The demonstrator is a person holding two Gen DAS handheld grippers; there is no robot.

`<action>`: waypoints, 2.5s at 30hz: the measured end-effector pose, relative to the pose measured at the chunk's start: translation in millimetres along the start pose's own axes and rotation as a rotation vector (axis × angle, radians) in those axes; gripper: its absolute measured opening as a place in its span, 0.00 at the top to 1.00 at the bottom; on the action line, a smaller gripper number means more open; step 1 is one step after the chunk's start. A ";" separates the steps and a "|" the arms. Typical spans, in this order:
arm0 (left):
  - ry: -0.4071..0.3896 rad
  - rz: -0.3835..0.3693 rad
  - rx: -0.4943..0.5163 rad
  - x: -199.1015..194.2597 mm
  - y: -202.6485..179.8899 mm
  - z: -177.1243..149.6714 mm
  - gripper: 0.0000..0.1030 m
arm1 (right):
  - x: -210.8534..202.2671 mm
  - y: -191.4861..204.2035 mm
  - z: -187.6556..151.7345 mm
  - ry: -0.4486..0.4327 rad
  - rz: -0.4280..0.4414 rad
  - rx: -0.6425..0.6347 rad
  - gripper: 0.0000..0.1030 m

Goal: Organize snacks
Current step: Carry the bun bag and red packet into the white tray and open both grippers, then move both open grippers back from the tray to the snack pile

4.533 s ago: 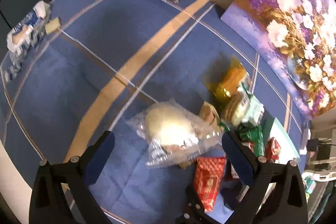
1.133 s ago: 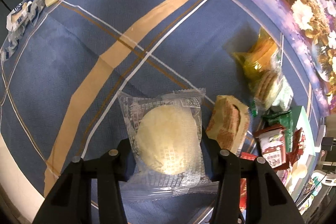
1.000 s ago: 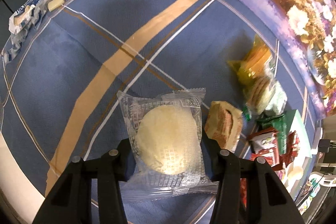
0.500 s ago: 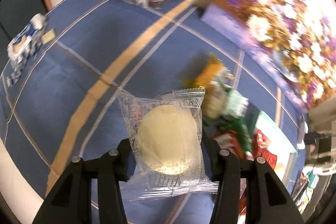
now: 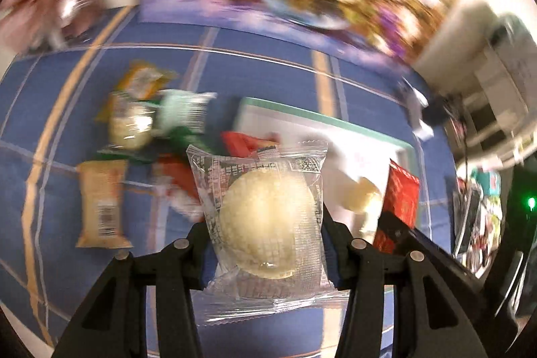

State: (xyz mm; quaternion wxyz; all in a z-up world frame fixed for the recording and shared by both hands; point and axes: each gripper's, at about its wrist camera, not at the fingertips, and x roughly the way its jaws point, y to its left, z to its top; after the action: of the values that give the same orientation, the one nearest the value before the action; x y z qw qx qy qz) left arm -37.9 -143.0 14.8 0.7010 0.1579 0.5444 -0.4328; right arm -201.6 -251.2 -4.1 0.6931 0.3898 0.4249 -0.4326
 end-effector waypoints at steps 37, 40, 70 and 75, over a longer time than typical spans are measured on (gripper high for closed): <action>0.027 0.004 0.112 73.1 -59.9 29.8 0.26 | 45.6 -58.4 47.9 -0.060 -0.028 0.098 0.52; 0.014 0.008 0.109 66.6 -59.1 31.7 0.26 | 45.2 -59.0 47.3 -0.059 -0.030 0.101 0.52; -0.028 0.264 -0.063 40.3 26.1 29.7 0.01 | 29.3 -22.6 27.2 -0.097 0.035 -0.013 0.00; -0.043 0.283 -0.069 28.7 35.7 26.5 0.01 | 22.1 -9.0 19.1 -0.104 0.050 -0.039 0.00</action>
State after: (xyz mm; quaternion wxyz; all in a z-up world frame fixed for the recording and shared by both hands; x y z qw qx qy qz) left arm 7.4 -153.3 -10.6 0.7717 0.1995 0.5160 -0.3137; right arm -199.3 -277.3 -19.7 0.7322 0.3639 0.3868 -0.4265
